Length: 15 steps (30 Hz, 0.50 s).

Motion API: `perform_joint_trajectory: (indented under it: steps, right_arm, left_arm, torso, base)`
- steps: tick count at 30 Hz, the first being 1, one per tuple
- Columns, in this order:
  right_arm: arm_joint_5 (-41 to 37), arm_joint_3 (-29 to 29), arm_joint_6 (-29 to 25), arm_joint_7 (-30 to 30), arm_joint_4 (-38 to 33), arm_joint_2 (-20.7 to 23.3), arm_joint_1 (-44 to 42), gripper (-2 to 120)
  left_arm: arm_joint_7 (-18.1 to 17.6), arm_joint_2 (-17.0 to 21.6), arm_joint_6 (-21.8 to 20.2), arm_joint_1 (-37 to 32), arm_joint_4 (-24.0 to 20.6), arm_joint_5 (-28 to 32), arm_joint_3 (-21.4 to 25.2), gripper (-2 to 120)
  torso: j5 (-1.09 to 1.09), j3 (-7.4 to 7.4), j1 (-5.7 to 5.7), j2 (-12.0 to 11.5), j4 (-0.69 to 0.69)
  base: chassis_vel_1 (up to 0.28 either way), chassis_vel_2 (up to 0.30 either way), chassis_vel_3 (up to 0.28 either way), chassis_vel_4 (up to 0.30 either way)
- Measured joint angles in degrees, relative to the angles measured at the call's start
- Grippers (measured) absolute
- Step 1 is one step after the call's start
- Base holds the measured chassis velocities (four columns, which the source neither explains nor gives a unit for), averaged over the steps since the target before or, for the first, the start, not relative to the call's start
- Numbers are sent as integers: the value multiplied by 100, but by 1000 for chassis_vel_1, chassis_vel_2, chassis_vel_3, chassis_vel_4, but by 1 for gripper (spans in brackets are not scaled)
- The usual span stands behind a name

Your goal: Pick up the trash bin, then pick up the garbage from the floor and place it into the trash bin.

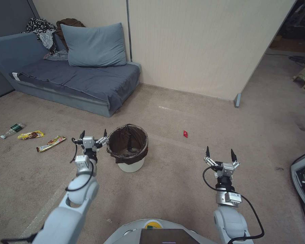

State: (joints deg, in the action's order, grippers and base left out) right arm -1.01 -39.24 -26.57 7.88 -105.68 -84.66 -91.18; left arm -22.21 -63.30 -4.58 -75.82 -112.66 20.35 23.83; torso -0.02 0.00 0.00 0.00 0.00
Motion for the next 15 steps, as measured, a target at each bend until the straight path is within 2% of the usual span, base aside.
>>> perform_joint_trajectory:
  steps: [8,10,12,13,14,15]
  right_arm:
    - [-8,13,0,0,33,29,22,100]
    - [-12,45,4,1,68,39,48,100]
    - [-14,54,5,2,83,39,51,100]
    - [-15,60,4,3,99,38,55,100]
    - [-15,60,4,3,99,38,55,100]
    - [-14,74,0,3,122,28,63,100]
  left_arm:
    - [-36,290,-185,264,50,390,-45,100]
    - [-87,489,-397,444,72,827,-140,100]
    - [-109,566,-461,526,73,987,-180,100]
    - [-130,651,-547,607,80,1158,-244,100]
    - [-130,651,-547,607,80,1158,-244,100]
    - [-155,796,-651,740,103,1408,-343,100]
  torso:
    - [1,0,0,0,-3]
    - [-1,1,0,0,1]
    - [-1,0,0,0,-1]
    - [1,0,0,0,5]
    - [1,0,0,0,5]
    - [0,1,0,0,1]
  base:
    - [0,0,0,0]
    - [0,0,0,0]
    - [0,0,0,0]
    - [0,0,0,0]
    - [0,0,0,0]
    - [0,0,0,0]
